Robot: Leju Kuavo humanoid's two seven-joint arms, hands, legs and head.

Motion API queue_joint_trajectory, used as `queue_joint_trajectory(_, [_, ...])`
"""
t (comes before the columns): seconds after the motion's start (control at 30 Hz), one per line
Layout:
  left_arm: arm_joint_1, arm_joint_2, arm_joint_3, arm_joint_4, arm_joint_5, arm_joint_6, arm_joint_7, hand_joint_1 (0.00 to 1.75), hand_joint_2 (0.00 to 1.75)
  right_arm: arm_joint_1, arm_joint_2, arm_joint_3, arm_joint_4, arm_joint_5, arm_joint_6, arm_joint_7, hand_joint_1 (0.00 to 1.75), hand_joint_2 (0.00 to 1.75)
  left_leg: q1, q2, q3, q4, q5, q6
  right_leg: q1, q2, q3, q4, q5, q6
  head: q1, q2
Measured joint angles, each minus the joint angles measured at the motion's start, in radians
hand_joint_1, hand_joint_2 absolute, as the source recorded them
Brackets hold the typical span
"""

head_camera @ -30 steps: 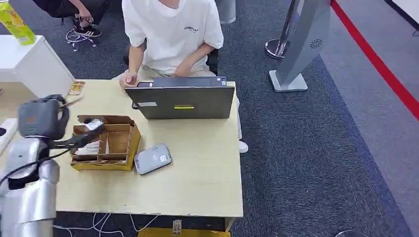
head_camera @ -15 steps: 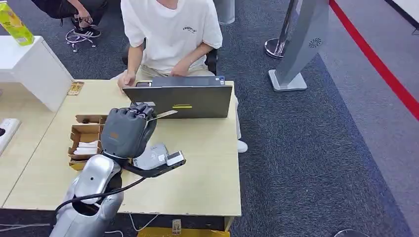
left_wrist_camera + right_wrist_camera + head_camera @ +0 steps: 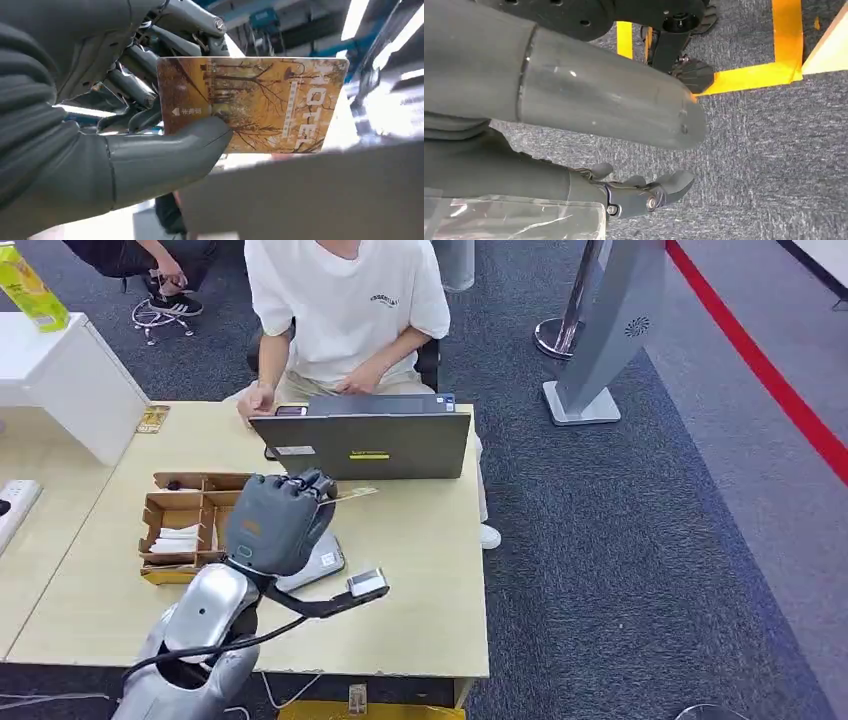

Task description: Pass the card to the sensor for recognition and then transmit it.

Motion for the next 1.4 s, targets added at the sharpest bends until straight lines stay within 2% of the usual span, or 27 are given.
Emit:
queue_joint_trajectory(0.1, [0.005,0.0,-0.004,0.032,-0.048,-0.045,0.064,1.75,1.75,0.0,0.0,-0.01,0.0,-0.005,-0.003,0.0,0.0,0.0,0.0,0.0,0.0,0.0,0.0,0.0,0.0,0.0,0.0,0.0,0.0,0.0,0.0,0.0])
queue_joint_trajectory(0.23, [0.011,0.0,-0.013,0.084,-0.096,-0.088,0.186,1.75,1.75,0.0,0.0,-0.032,0.0,-0.015,-0.007,0.004,0.0,0.0,0.0,0.0,0.0,0.0,0.0,0.0,0.0,0.0,0.0,0.0,0.0,0.0,0.0,0.0])
queue_joint_trajectory(0.33, [0.032,0.005,-0.021,0.1,-0.096,-0.113,0.223,1.75,1.75,0.0,0.0,-0.045,0.0,-0.013,-0.01,0.006,0.0,0.0,0.0,0.0,0.0,0.0,0.0,0.0,0.0,0.0,0.0,0.0,0.0,0.0,0.0,0.0])
queue_joint_trajectory(0.53, [0.098,0.035,-0.023,0.109,-0.096,-0.129,0.268,1.75,1.75,0.0,0.0,-0.066,0.0,0.007,-0.011,0.012,0.0,0.0,0.0,0.0,0.0,-0.001,0.0,0.0,0.0,0.0,-0.001,0.0,0.0,0.0,-0.001,0.0])
queue_joint_trajectory(0.77, [0.134,0.058,-0.016,0.113,-0.097,-0.142,0.288,1.75,1.75,0.0,0.0,-0.075,0.0,0.018,-0.011,0.013,0.0,0.0,0.0,0.0,0.0,-0.001,0.0,0.0,0.0,0.0,0.0,0.0,0.0,0.0,-0.001,0.0])
queue_joint_trajectory(1.13, [0.186,0.062,0.065,0.158,-0.097,-0.182,0.313,1.75,1.75,-0.001,0.0,-0.075,0.0,0.045,-0.008,0.023,0.0,0.0,0.0,0.0,-0.001,-0.001,0.0,0.0,0.0,-0.001,0.0,0.0,0.0,0.0,-0.001,0.0])
queue_joint_trajectory(1.4, [0.182,0.062,0.121,0.203,-0.097,-0.201,0.379,1.75,1.75,-0.001,0.0,-0.073,0.0,0.089,-0.004,0.024,0.0,0.0,0.0,0.0,0.0,-0.001,0.0,0.0,0.0,-0.001,0.0,0.0,0.0,0.0,-0.001,0.0])
